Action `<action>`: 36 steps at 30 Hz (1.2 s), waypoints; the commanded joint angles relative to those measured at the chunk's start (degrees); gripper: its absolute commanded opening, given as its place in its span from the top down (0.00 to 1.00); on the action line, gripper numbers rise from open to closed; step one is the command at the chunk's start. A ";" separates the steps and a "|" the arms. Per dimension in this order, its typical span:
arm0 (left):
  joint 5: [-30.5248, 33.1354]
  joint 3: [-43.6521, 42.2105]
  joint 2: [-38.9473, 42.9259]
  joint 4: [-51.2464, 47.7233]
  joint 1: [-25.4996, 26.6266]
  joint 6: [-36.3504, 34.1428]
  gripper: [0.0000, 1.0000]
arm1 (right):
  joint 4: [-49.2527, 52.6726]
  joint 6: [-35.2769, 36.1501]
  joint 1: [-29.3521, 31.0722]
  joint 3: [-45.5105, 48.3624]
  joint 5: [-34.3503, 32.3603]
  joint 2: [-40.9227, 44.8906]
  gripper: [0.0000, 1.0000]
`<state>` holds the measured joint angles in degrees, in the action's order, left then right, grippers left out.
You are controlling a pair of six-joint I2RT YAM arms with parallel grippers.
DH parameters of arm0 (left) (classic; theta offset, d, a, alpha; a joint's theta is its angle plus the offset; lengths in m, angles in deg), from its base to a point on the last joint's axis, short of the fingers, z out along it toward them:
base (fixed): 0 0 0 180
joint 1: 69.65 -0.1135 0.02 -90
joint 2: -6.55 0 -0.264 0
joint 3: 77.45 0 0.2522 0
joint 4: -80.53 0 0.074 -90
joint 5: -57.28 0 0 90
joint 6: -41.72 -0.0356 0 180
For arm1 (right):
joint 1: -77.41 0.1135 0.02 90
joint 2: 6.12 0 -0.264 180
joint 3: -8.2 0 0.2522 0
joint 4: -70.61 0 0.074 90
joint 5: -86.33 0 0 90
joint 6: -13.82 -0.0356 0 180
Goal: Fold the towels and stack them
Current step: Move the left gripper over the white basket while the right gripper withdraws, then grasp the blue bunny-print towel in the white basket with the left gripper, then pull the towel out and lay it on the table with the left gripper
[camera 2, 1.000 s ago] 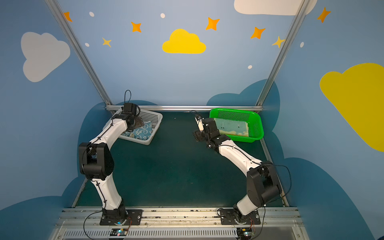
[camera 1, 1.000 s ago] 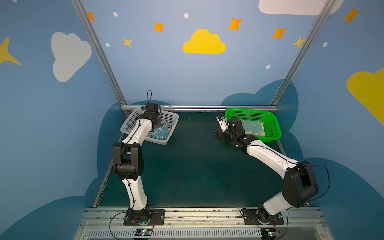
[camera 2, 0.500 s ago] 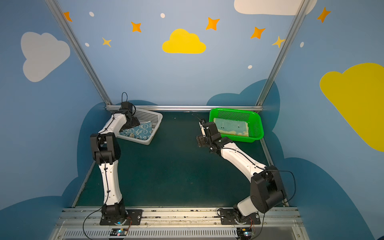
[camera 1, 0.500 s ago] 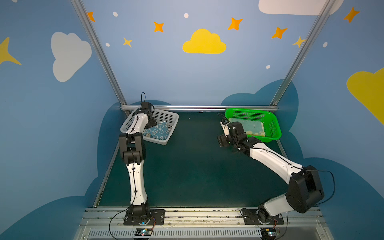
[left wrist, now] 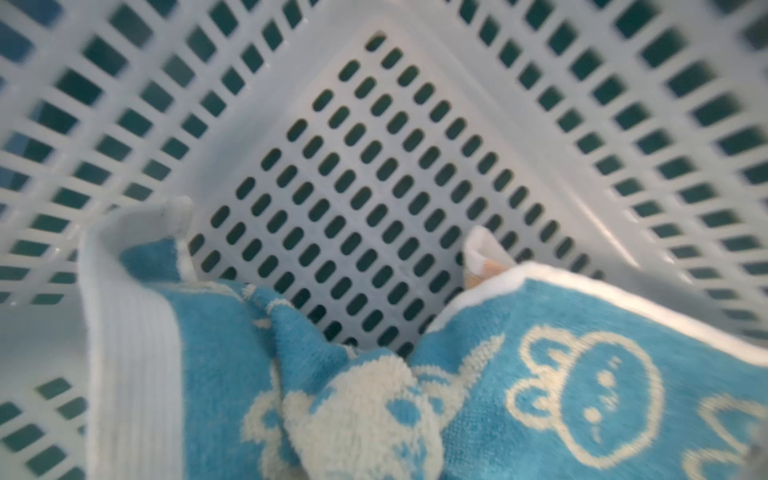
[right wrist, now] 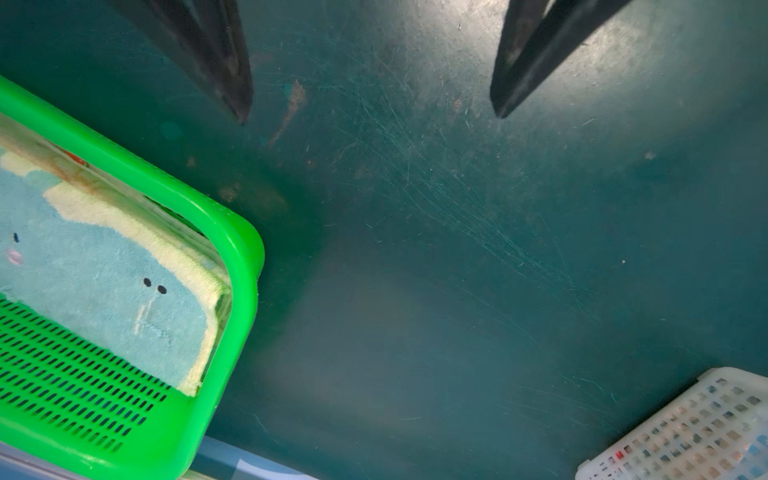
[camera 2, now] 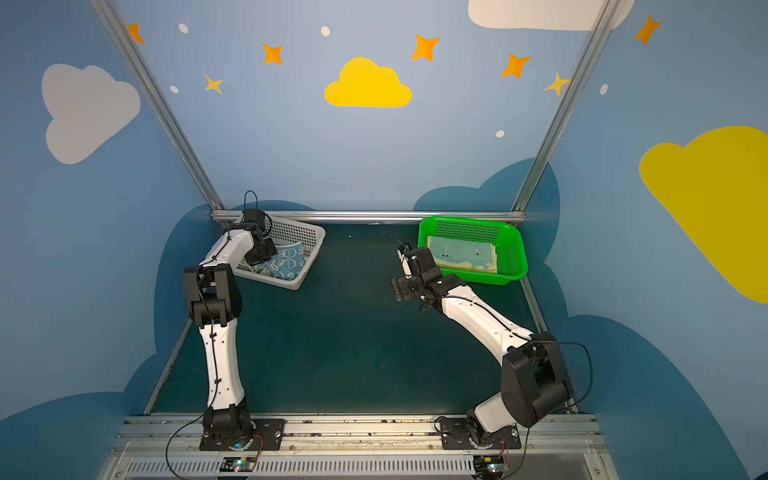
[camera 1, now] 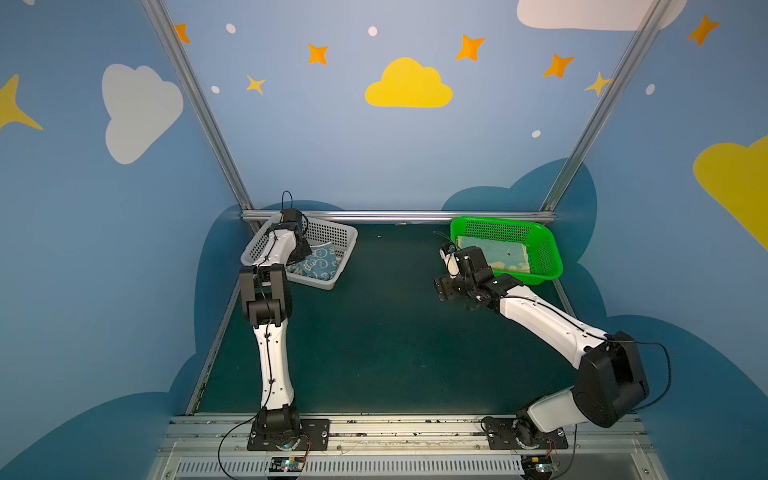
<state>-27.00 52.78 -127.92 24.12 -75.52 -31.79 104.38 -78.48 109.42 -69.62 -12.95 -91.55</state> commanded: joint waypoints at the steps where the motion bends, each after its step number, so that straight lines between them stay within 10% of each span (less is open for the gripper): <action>1: -4.34 -2.76 8.30 4.61 0.71 -0.58 0.96 | 0.27 -1.29 0.29 0.23 0.87 -0.33 0.14; 19: -28.36 -25.37 38.02 24.28 16.34 -9.60 0.96 | -1.99 -5.00 -0.93 -0.99 1.15 -4.70 0.14; 29: -27.93 -32.74 41.14 21.88 35.54 -24.69 0.96 | -1.31 -8.57 -5.97 1.71 0.20 -1.75 0.14; 36: -16.59 -42.27 35.10 28.77 43.99 -21.64 0.94 | 0.35 -7.71 -9.23 4.37 0.59 2.77 0.14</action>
<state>-49.45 12.91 -89.63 49.80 -32.68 -53.78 103.29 -86.39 100.37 -66.36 -12.16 -91.87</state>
